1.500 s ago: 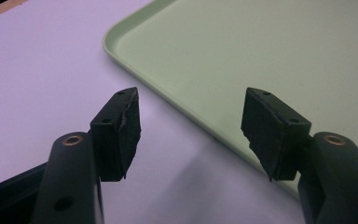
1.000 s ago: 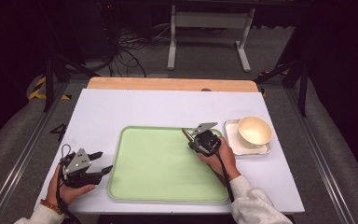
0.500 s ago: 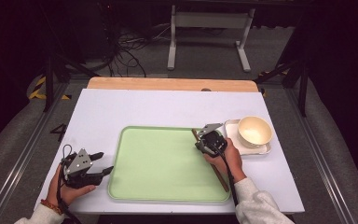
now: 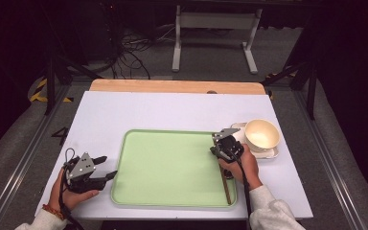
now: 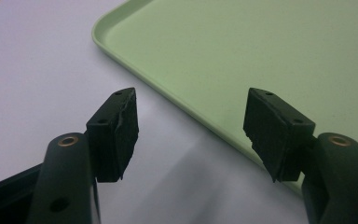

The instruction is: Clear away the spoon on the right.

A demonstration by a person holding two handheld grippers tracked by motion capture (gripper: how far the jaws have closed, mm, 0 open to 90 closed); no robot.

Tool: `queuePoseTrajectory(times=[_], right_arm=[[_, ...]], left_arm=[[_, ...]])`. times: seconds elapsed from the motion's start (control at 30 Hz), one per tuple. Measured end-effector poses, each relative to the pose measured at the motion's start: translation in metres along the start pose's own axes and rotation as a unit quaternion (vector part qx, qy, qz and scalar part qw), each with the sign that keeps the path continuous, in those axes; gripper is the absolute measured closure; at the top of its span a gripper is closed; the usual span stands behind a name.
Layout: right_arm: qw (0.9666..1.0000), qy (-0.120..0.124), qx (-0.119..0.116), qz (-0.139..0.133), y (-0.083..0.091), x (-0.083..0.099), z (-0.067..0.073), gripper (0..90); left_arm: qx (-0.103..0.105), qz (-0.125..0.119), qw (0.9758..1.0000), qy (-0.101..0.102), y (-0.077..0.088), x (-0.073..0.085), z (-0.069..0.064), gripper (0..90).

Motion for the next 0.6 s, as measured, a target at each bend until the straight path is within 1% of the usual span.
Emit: queuePoseTrajectory(times=[0.1,0.17,0.23,0.4,0.47,0.6], right_arm=[[1.0000,-0.002,-0.001,-0.002,0.0005,0.0013,-0.0008,90.0],[1.0000,0.002,0.002,-0.001,0.0006,0.0011,-0.0005,90.0],[1.0000,0.000,0.000,-0.002,0.0007,0.0015,-0.0008,90.0],[1.0000,-0.005,0.000,-0.005,0.0011,0.0029,-0.0030,90.0],[1.0000,-0.004,0.000,-0.005,0.0010,0.0028,-0.0031,90.0],[1.0000,-0.004,0.000,-0.005,0.0007,0.0025,-0.0030,90.0]], left_arm=[[-0.005,0.000,1.0000,0.001,0.0000,-0.0001,0.0009,34.0],[-0.004,-0.002,1.0000,0.003,0.0005,0.0000,0.0012,33.1],[-0.003,-0.003,1.0000,0.004,0.0007,0.0000,0.0016,32.6],[-0.016,-0.008,0.9998,0.011,0.0012,-0.0002,0.0046,26.7],[-0.017,-0.009,0.9997,0.015,0.0015,-0.0001,0.0053,24.7],[-0.026,-0.010,0.9994,0.017,0.0017,-0.0001,0.0081,20.8]])
Point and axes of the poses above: each handheld gripper's, and its own axes: y roughly backward along the jaws, x roughly out of its underside, z roughly to its left, the point moved 6 cm from there along -y, roughly forward along the jaws, and after that the axes turned 11 degrees about y, right-handed, at the moved point
